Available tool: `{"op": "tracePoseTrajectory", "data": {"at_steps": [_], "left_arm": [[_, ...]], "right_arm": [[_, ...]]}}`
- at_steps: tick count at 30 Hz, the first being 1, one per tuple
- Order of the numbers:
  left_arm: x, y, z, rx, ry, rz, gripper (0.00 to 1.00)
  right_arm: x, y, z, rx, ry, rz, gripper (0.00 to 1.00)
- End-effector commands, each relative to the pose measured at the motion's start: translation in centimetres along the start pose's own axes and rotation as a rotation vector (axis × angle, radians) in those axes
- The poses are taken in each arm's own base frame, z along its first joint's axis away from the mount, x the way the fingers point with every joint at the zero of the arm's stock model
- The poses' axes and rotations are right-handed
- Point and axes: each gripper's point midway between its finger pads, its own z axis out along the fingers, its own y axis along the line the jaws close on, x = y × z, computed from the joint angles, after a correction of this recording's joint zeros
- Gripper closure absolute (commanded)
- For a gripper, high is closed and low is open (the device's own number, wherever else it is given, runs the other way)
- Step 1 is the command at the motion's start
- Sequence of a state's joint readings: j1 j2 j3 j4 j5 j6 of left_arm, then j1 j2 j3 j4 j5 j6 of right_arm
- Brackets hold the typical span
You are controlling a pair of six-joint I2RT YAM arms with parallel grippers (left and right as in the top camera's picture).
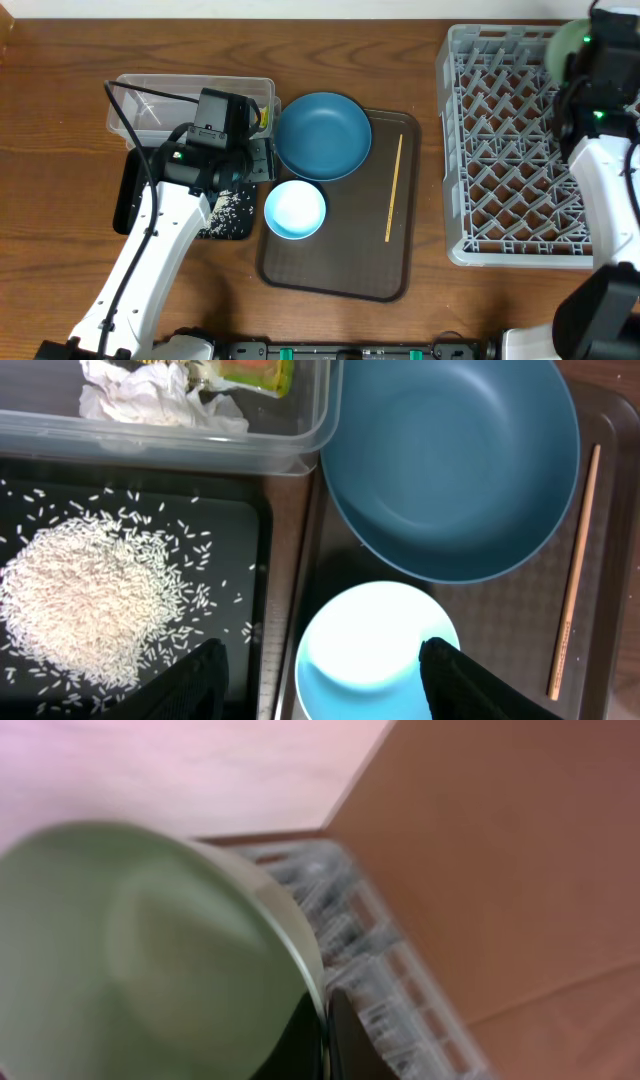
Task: Sort waste into correct bins and load items into the dishwasher rack
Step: 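Carry the mint bowl with the right gripper and set it in the rack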
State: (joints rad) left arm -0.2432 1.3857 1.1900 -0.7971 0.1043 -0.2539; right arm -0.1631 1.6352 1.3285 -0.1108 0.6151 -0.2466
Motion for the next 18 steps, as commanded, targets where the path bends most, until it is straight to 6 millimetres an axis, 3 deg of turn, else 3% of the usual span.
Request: {"op": "tracePoseTrajectory", "data": {"at_steps": [1, 9, 18], "left_arm": [[-0.4, 0.2, -0.4, -0.009, -0.015, 0.012, 0.36], [-0.4, 0.2, -0.4, -0.009, -0.015, 0.012, 0.36], [-0.4, 0.2, -0.4, -0.009, -0.015, 0.012, 0.36]], "right_arm": [[0.4, -4.1, 1.9, 0.185, 0.021, -0.114, 0.99], [1.2, -9.3, 6.0, 0.389, 0.014, -0.203, 0.99], [5.8, -12.5, 10.1, 0.464, 0.127, -0.340, 0.99]]}}
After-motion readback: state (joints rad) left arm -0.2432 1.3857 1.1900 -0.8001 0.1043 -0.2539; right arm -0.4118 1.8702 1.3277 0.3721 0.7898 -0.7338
